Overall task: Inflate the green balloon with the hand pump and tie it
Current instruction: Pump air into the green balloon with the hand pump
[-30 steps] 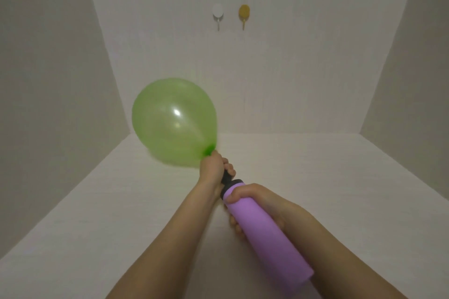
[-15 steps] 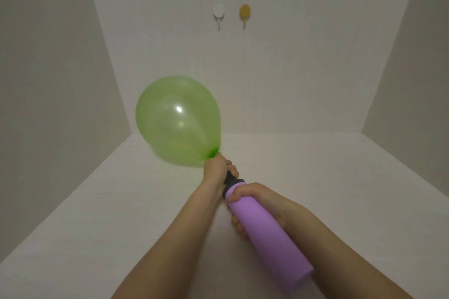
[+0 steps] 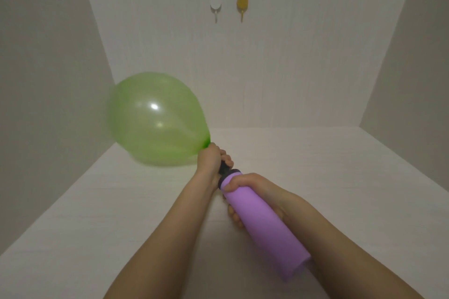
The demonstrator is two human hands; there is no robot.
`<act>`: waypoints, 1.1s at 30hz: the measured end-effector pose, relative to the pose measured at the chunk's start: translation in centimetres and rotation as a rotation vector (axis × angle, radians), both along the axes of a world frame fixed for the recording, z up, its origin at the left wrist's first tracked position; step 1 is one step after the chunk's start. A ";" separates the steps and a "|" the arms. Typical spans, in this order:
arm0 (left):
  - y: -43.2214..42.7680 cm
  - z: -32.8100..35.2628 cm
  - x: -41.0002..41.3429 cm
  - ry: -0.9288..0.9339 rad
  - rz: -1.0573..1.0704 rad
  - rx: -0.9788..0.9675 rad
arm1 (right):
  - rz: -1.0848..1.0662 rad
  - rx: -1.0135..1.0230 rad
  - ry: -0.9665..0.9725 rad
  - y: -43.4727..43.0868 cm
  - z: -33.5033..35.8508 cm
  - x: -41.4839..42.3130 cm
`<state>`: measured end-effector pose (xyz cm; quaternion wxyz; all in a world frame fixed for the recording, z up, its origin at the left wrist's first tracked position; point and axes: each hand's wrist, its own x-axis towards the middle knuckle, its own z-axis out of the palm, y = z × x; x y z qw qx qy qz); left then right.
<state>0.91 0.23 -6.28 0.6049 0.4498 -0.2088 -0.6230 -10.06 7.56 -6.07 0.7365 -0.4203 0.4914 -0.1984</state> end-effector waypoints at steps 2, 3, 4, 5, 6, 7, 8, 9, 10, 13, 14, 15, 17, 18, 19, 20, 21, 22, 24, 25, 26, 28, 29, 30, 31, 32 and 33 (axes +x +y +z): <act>-0.6 0.3 0.7 0.035 0.012 0.001 | 0.012 -0.001 0.000 0.4 0.1 -0.6; -0.9 0.3 1.0 0.060 0.023 0.005 | 0.026 0.000 0.014 0.5 0.0 -1.0; -1.0 0.1 1.2 0.080 0.027 0.008 | 0.041 0.003 0.028 0.7 -0.2 -1.3; -1.0 -0.1 1.3 0.091 0.025 0.010 | 0.052 0.010 0.041 0.8 -0.3 -1.5; -0.8 -0.2 1.2 0.090 0.017 0.008 | 0.057 0.015 0.044 0.9 -0.3 -1.5; -0.7 -0.3 0.8 0.079 0.010 0.002 | 0.051 0.018 0.042 0.8 -0.3 -1.3; -0.5 -0.3 0.4 0.062 0.005 -0.009 | 0.033 0.021 0.034 0.6 -0.3 -1.1; -0.4 -0.3 -0.2 0.035 0.000 -0.020 | 0.013 0.021 0.020 0.4 -0.2 -0.8; -0.2 -0.3 -0.7 0.004 -0.008 -0.031 | -0.004 0.017 0.005 0.1 -0.1 -0.6; 0.0 0.1 -1.2 -0.002 -0.036 -0.037 | -0.026 0.002 -0.006 -0.1 -0.2 -0.4; -0.2 0.1 -0.9 0.027 -0.037 -0.035 | -0.024 0.002 -0.002 0.1 -0.2 -0.5; -0.4 0.1 -0.3 0.055 -0.029 -0.032 | -0.018 0.005 0.007 0.3 -0.2 -0.7; -0.8 0.1 0.8 0.105 0.005 -0.024 | 0.014 0.008 0.032 0.7 -0.1 -1.2; -1.0 0.0 1.2 0.122 0.018 -0.020 | 0.030 0.008 0.041 0.9 0.0 -1.3; -1.0 0.0 1.4 0.126 0.025 -0.017 | 0.040 0.009 0.048 0.9 0.0 -1.3; -0.9 -0.1 1.4 0.117 0.023 -0.015 | 0.042 0.011 0.052 0.8 -0.1 -1.1; -0.8 -0.2 1.2 0.102 0.016 -0.013 | 0.046 0.010 0.053 0.6 -0.1 -0.8; -0.6 -0.3 0.8 0.083 0.005 -0.013 | 0.046 0.007 0.054 0.4 -0.2 -0.4; -0.3 -0.4 -0.1 0.049 -0.013 -0.015 | 0.022 0.005 0.033 0.0 -0.3 0.2; -0.2 -0.5 -0.3 0.047 -0.018 -0.017 | 0.005 0.006 0.018 -0.1 -0.3 0.3; -0.2 -0.4 -0.4 0.056 -0.024 -0.021 | -0.006 0.004 0.007 0.0 -0.2 0.3; -0.5 -0.3 0.1 0.098 -0.020 -0.025 | -0.014 -0.003 0.008 0.4 -0.1 -0.2; -0.8 -0.2 0.6 0.122 -0.008 -0.028 | -0.005 -0.004 0.022 0.7 -0.1 -0.5; -1.0 -0.3 1.1 0.144 0.009 -0.030 | 0.013 -0.001 0.042 1.0 -0.2 -0.8; -1.2 -0.4 1.5 0.160 0.025 -0.028 | 0.033 0.005 0.055 1.1 -0.3 -1.0; -1.2 -0.5 1.8 0.164 0.036 -0.025 | 0.044 0.011 0.064 1.3 -0.3 -1.0; -1.1 -0.6 1.7 0.155 0.032 -0.023 | 0.045 0.014 0.067 1.2 -0.4 -0.9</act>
